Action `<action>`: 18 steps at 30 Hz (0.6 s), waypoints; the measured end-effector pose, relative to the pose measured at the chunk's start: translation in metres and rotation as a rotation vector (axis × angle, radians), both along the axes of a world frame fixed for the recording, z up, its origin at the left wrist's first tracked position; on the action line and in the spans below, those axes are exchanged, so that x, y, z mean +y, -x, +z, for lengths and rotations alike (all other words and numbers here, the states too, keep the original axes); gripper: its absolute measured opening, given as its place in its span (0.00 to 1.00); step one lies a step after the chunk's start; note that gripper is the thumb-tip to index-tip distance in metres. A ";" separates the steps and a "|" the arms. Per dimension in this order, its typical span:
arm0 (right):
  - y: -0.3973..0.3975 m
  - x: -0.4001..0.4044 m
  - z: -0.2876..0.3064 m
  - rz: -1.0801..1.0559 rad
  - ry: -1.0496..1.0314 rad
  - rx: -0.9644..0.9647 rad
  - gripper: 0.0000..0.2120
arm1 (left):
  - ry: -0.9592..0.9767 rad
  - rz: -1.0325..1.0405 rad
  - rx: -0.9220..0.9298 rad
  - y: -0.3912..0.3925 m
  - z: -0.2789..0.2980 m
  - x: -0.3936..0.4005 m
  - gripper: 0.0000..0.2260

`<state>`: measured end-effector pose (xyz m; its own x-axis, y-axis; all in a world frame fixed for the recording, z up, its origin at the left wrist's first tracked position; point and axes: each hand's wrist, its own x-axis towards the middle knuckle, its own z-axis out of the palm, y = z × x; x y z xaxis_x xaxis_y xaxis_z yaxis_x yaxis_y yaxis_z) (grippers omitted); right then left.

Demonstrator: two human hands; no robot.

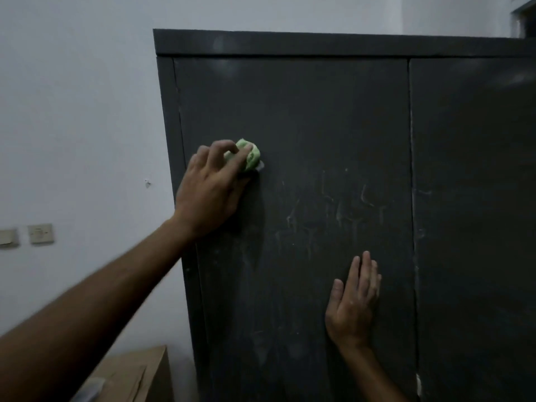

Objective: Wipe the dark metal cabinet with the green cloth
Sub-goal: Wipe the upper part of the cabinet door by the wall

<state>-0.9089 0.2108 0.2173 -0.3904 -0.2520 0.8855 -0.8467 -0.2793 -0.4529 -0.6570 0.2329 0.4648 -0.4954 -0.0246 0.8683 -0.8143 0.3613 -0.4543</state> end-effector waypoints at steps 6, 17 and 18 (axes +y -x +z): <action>0.002 -0.006 -0.003 0.000 0.040 0.009 0.27 | -0.002 0.011 -0.649 0.022 -0.022 0.000 0.23; 0.004 0.005 0.002 0.002 0.010 0.027 0.28 | 0.039 0.036 -0.685 0.064 -0.032 0.002 0.22; 0.005 0.008 0.002 0.006 -0.010 0.041 0.28 | 0.043 0.041 -0.599 0.065 -0.023 0.000 0.21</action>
